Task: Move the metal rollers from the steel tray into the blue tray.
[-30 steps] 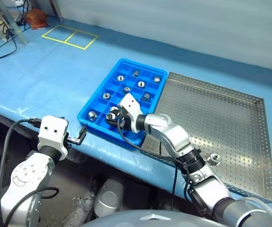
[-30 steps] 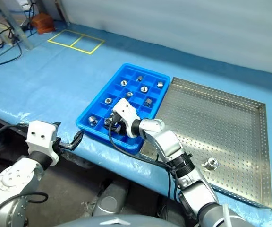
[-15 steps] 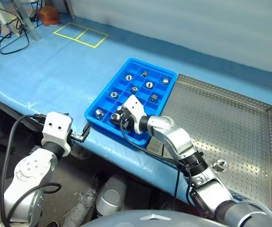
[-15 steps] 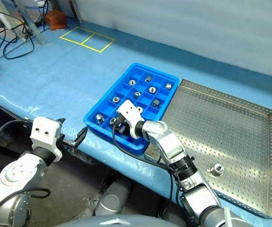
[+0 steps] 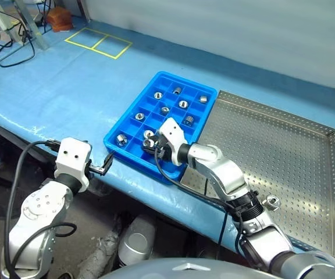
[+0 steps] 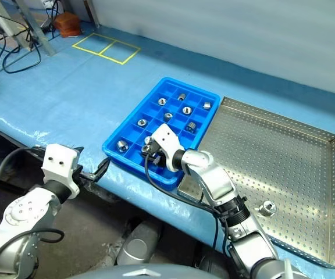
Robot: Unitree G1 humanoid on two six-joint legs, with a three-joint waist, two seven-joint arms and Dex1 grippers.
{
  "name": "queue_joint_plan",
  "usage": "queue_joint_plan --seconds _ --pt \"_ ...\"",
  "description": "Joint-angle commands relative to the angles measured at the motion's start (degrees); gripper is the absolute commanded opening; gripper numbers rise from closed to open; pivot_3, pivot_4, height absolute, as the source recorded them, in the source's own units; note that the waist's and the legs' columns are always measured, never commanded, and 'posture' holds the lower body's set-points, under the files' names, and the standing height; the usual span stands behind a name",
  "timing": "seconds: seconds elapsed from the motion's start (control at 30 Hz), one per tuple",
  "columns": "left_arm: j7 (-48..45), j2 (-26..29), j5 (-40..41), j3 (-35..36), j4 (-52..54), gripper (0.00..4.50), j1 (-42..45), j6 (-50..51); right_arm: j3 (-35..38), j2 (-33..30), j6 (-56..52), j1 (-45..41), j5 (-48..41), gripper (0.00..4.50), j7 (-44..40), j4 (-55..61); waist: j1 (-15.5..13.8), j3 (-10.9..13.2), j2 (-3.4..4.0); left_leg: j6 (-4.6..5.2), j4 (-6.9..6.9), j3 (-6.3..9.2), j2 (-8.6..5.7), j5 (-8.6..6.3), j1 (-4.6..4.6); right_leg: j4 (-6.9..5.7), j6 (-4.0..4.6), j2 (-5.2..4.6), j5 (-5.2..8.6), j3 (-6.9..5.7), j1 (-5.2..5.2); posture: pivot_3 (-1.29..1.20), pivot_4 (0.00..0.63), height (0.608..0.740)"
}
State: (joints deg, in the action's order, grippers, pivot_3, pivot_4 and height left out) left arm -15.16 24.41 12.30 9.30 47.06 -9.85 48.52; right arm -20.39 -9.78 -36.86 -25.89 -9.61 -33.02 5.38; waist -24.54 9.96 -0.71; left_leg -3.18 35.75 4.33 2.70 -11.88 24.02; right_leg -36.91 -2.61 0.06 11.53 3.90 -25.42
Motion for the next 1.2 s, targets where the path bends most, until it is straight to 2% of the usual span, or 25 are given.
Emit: queue_joint_plan --seconds 0.03,0.1,0.17,0.33,0.53,0.8,1.0,1.2 --pt "-0.19 0.50 -0.25 -0.80 -0.27 4.37 1.23 -0.76 0.54 -0.02 -0.09 0.20 -0.23 1.72 0.21 2.43 0.00 0.00 0.00 0.00 0.00 0.00 0.00 0.00 0.00 0.00 0.00 0.00 0.00 0.00 0.00 0.50 0.150 0.740" --pt "-0.24 0.57 -0.24 -1.22 -0.56 4.37 1.65 -0.75 -0.06 -0.40 0.01 0.31 -0.23 1.72 -0.48 2.32 0.01 0.00 0.00 0.00 0.00 0.00 0.01 0.00 -0.01 0.00 0.00 0.00 0.00 0.00 0.00 0.50 0.150 0.740" --pt "-0.31 0.60 -0.18 -1.65 -0.76 4.37 2.09 -0.78 -0.68 -0.75 0.22 0.33 0.42 2.46 -0.43 2.08 0.02 0.00 0.00 0.00 0.00 -0.01 0.01 0.00 0.00 0.00 0.00 0.00 0.00 0.00 0.00 0.50 0.150 0.740" --pt "-0.44 0.46 0.21 -2.52 -1.25 4.37 3.03 -0.91 -0.58 -0.81 1.69 0.36 1.63 3.96 0.80 2.20 0.02 0.00 0.00 0.00 0.00 0.00 0.01 0.00 0.01 0.01 0.00 0.00 0.00 0.00 0.00 0.49 0.150 0.740" --pt "-1.66 -1.17 1.71 -5.72 -2.14 4.37 6.07 -1.94 4.76 -2.40 1.16 0.63 0.80 3.96 3.13 5.89 -0.01 0.00 0.00 0.00 0.04 0.00 0.01 0.00 0.03 0.01 0.00 0.00 0.00 -0.01 0.00 0.44 0.150 0.740" --pt "-6.12 -3.29 2.43 -15.17 -9.76 4.37 15.90 -5.55 14.40 -14.56 -4.01 5.22 1.30 3.96 3.76 15.69 0.89 -0.02 0.03 0.00 0.21 -0.01 -0.01 0.01 0.18 0.03 -0.07 -0.03 -0.04 -0.01 -0.02 0.34 0.150 0.740" --pt "-10.35 -4.02 1.27 -21.19 -17.15 4.37 23.50 -9.71 19.32 -19.42 -8.26 11.17 0.91 3.96 5.44 20.76 4.25 -0.02 0.02 0.07 0.25 0.01 -0.01 -0.02 0.32 0.07 -0.08 0.00 -0.06 0.01 -0.06 0.23 0.150 0.740" --pt "-10.98 -7.07 0.15 -24.40 -23.29 4.37 29.11 -12.56 24.18 -20.05 -13.01 18.45 0.90 3.96 8.68 26.69 10.18 -0.02 0.02 0.17 0.53 0.04 -0.04 -0.04 0.44 0.11 -0.22 0.00 -0.14 0.09 0.02 0.15 0.150 0.740"
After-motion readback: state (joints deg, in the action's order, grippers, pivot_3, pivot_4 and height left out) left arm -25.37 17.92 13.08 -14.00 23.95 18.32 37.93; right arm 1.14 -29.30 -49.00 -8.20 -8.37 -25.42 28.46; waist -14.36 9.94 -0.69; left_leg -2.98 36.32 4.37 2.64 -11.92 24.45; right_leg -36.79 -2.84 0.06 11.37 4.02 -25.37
